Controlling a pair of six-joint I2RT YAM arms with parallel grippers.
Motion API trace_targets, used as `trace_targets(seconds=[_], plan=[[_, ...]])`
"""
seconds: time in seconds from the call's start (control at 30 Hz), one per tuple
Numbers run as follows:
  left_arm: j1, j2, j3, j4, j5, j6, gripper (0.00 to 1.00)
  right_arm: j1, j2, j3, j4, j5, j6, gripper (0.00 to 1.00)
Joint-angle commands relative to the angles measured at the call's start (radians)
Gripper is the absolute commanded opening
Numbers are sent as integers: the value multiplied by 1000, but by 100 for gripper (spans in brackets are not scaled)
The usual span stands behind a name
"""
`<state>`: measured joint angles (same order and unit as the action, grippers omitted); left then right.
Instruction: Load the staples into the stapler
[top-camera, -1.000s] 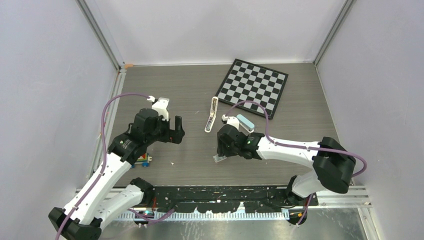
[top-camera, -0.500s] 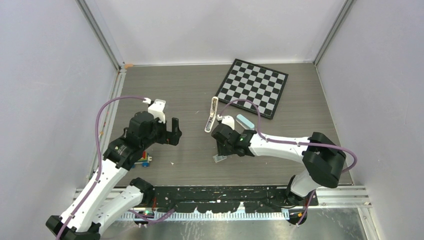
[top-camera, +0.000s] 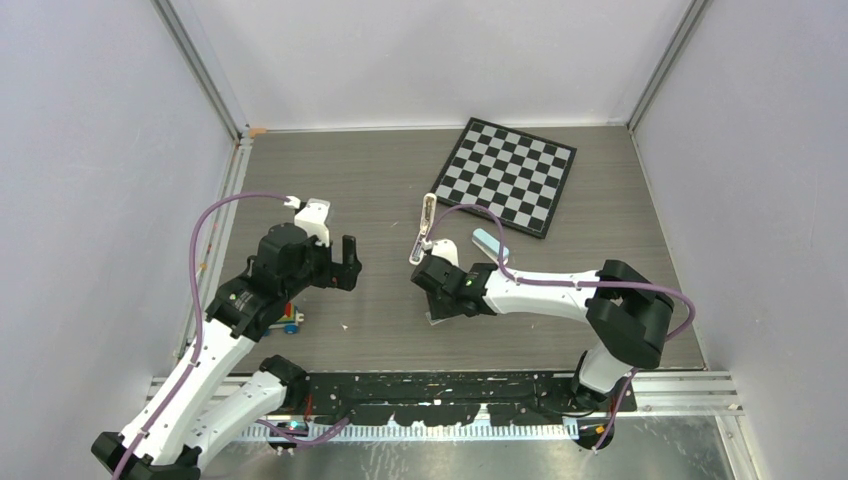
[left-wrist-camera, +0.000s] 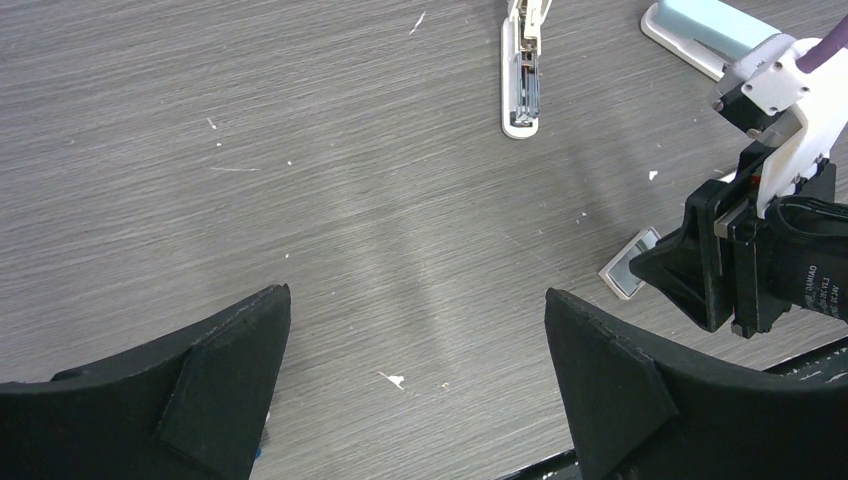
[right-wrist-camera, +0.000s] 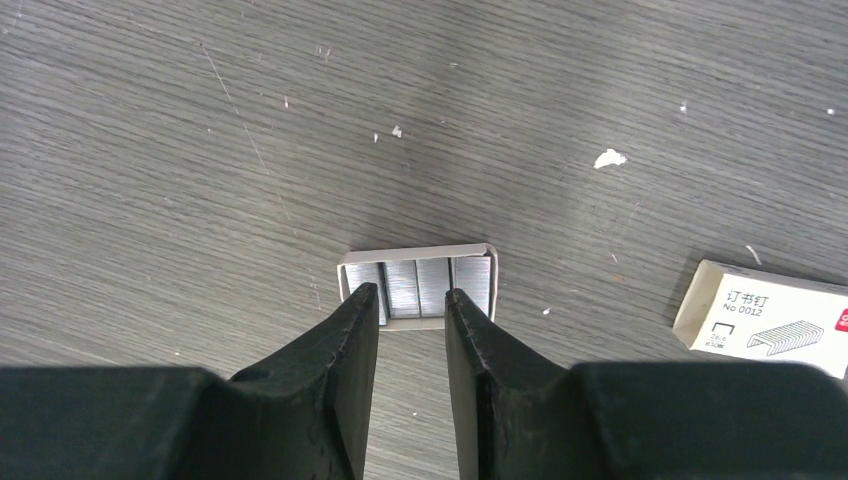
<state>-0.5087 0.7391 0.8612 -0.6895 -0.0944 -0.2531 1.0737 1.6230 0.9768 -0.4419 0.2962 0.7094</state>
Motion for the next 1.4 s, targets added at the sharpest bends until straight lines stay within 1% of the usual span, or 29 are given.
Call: trace_targets(seconds=[0.0,0.13,0.57,1.0,1.07,1.17,1.37], plan=[[-1,-16,-1,14,-19,14,100,7,-19,31,26,-3,-9,37],[-1,-17,-2,15,-23,14,100,6,-18,1,79,-44,-19,38],[-1,-24,-7,17,-27,12,100,5,34,-7,100,-95,-28,37],[-1,-32,-10,18,-30,11,100,6,21,-25,97,-74,-22,34],[-2,-32,-10,19,-30,11,100,6,17,-24,99,-77,-21,35],[-1,-32,-10,17,-31,10,100,6,11,-19,108,-102,-12,39],[-1,-32,-10,19,-31,10,100,6,-12,-6,85,-74,-19,39]])
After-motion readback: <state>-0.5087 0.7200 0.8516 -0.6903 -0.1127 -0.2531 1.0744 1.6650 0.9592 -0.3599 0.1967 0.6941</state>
